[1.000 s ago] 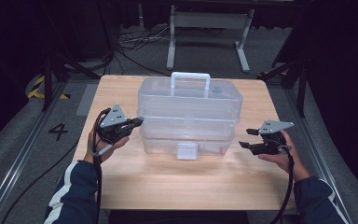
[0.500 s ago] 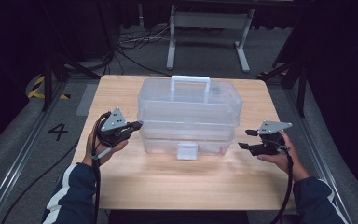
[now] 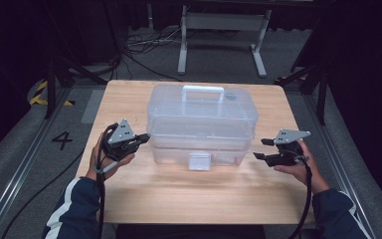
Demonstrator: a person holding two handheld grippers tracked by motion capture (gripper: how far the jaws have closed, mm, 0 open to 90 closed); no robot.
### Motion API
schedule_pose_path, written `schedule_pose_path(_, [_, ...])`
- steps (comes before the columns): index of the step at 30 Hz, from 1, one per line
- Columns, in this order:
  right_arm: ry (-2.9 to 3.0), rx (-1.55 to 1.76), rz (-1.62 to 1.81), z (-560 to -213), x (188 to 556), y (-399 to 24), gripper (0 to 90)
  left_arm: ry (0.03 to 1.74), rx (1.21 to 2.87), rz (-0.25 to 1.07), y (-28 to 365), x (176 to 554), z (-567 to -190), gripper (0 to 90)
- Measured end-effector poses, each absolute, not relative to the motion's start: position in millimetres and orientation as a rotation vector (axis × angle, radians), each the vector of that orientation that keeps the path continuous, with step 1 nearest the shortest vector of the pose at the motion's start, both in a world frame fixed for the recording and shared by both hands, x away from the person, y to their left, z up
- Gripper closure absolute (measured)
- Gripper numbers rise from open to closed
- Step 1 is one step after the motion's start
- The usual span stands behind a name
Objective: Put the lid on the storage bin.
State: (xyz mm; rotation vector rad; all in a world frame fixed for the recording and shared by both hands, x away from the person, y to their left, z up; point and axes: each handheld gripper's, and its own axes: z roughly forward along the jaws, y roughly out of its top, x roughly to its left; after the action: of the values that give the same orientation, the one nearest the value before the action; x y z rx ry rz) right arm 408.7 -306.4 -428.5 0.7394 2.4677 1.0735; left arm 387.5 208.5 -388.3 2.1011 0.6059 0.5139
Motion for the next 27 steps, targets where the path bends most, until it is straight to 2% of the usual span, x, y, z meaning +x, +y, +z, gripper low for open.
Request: schedule_pose_path(27, [2.491,0.728,1.059,-431.9,408.3,-302.7,38.1,0.607,2.193,0.538,203.1,382.3,-403.2,90.0])
